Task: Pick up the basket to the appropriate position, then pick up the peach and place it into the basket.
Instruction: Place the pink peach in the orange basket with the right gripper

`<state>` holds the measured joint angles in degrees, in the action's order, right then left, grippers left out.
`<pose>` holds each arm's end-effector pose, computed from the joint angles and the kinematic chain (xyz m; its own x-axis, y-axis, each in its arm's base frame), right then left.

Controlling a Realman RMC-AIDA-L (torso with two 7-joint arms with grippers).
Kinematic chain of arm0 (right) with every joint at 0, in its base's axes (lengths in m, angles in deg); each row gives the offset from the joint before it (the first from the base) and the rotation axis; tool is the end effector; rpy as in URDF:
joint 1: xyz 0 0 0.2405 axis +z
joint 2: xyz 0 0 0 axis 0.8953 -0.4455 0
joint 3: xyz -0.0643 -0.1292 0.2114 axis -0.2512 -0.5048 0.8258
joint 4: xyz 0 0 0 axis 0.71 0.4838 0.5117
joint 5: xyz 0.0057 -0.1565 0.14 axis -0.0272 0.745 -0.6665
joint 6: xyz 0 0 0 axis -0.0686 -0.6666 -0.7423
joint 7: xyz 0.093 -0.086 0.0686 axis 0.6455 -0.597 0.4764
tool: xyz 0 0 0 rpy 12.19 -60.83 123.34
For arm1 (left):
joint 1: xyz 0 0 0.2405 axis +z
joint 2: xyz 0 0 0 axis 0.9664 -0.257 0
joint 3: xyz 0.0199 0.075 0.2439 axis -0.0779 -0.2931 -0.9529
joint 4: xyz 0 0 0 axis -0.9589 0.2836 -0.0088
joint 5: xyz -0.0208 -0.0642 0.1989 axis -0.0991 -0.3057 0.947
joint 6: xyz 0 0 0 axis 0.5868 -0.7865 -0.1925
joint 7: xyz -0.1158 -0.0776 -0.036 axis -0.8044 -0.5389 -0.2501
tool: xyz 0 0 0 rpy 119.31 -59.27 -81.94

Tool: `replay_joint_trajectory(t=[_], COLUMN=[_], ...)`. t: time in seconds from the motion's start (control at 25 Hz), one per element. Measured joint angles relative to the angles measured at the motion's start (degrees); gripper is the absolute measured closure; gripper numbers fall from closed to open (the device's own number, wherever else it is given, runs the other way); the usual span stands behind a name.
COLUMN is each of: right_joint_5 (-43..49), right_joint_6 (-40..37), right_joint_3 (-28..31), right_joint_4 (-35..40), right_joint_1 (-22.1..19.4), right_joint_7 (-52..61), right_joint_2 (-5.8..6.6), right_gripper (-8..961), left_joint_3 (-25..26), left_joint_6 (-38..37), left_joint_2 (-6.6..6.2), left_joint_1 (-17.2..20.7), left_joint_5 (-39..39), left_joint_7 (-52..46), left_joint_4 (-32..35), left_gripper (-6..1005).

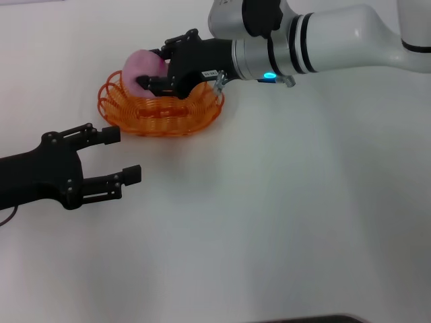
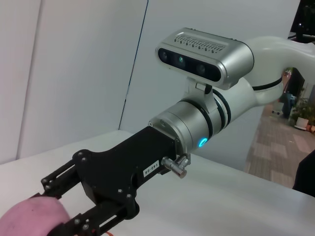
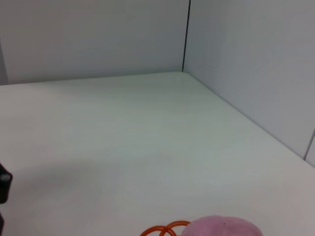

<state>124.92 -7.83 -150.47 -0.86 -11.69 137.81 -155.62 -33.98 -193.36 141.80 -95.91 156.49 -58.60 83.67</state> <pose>0.1469 0.4071 -0.1184 0.9532 -0.1272 -0.2742 -0.2158 -0.9215 -0.3228 -0.2775 0.2652 0.0072 0.7643 0.3022 0.5697 0.4246 -0.9007 -0.0919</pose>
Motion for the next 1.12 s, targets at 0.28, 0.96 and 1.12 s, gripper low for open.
replay_joint_trajectory(t=[0.28,0.96,1.12], right_joint_5=[-2.0,3.2,15.7], right_joint_6=[0.8,-9.7,-15.6], right_joint_3=[-1.4,-1.5,1.1], right_joint_4=[-0.1,11.9,20.8], right_joint_1=[0.0,-7.4,-11.5], right_joint_7=[-0.2,9.7,19.2], right_joint_2=[-0.28,3.00,4.27], right_gripper=[461,17,18], left_joint_3=[-0.1,0.1,0.0], left_joint_6=[0.0,-0.1,0.0], left_joint_2=[0.14,-0.06,-0.04], left_joint_1=[0.3,-0.1,-0.1], left_joint_5=[0.0,0.2,0.0], left_joint_7=[0.0,-0.1,-0.2], left_joint_4=[-0.7,-1.3,-1.3], left_gripper=[169,171,171])
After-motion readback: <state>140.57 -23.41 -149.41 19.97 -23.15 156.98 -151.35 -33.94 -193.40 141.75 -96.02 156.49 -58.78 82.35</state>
